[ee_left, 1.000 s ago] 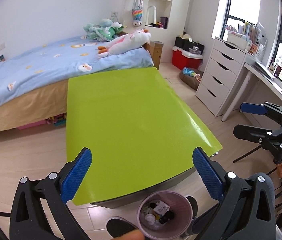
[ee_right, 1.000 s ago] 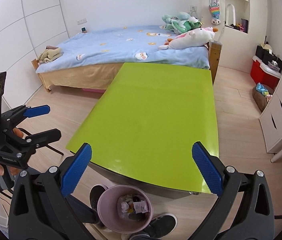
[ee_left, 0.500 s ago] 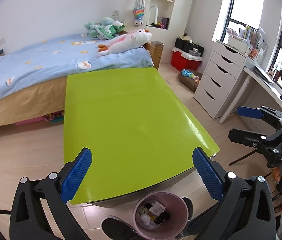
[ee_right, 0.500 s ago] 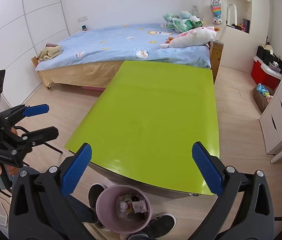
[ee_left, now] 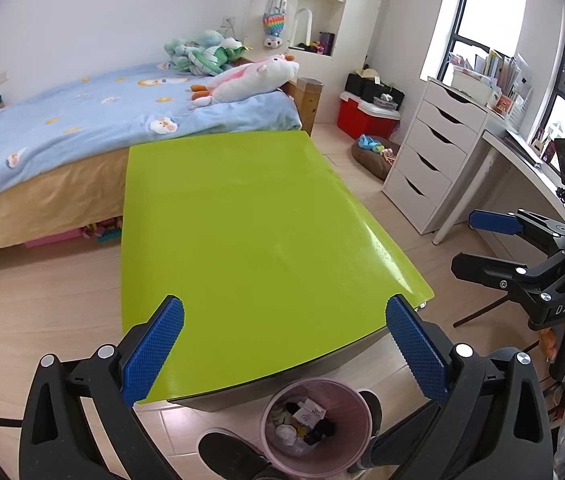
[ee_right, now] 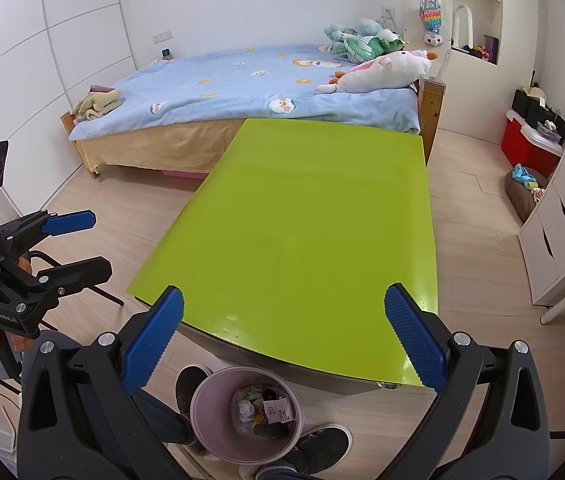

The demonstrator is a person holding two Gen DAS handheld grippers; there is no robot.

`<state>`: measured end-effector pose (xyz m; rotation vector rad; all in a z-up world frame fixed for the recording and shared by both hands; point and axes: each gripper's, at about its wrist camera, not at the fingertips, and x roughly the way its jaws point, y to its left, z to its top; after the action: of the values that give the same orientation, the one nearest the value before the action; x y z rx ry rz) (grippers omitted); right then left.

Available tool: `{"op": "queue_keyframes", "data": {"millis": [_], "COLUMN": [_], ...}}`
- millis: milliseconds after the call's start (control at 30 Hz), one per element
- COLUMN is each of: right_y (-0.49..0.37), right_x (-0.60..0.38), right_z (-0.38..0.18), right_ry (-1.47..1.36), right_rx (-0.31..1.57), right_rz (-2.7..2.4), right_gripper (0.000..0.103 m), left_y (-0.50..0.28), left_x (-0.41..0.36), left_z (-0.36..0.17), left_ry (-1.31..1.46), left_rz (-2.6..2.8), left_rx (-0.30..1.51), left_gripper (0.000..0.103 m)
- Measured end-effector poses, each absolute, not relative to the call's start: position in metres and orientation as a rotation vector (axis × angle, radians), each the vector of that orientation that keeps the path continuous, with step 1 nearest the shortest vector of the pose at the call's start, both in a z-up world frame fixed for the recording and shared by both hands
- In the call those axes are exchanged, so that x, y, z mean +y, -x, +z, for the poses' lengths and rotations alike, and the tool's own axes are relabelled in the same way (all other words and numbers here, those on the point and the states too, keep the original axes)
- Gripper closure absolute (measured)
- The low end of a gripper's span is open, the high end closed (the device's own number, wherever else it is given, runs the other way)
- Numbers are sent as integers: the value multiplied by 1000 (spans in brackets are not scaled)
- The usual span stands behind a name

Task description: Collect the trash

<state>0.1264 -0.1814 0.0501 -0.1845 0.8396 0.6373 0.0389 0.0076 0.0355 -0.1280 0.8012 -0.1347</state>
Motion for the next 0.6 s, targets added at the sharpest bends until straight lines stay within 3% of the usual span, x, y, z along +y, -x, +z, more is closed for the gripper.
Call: {"op": "queue_keyframes", "data": {"millis": [600], "right_y": [-126], "right_x": [-184], "right_z": [49], "right_ry": [189], "right_rx": [844], "right_rz": [635], "right_gripper": [4], "left_y": [-40], "left_x": [7], "left_z": [35], "left_ry": [125], "left_rz": [-139], "left_rx": [806], "left_gripper": [6]}}
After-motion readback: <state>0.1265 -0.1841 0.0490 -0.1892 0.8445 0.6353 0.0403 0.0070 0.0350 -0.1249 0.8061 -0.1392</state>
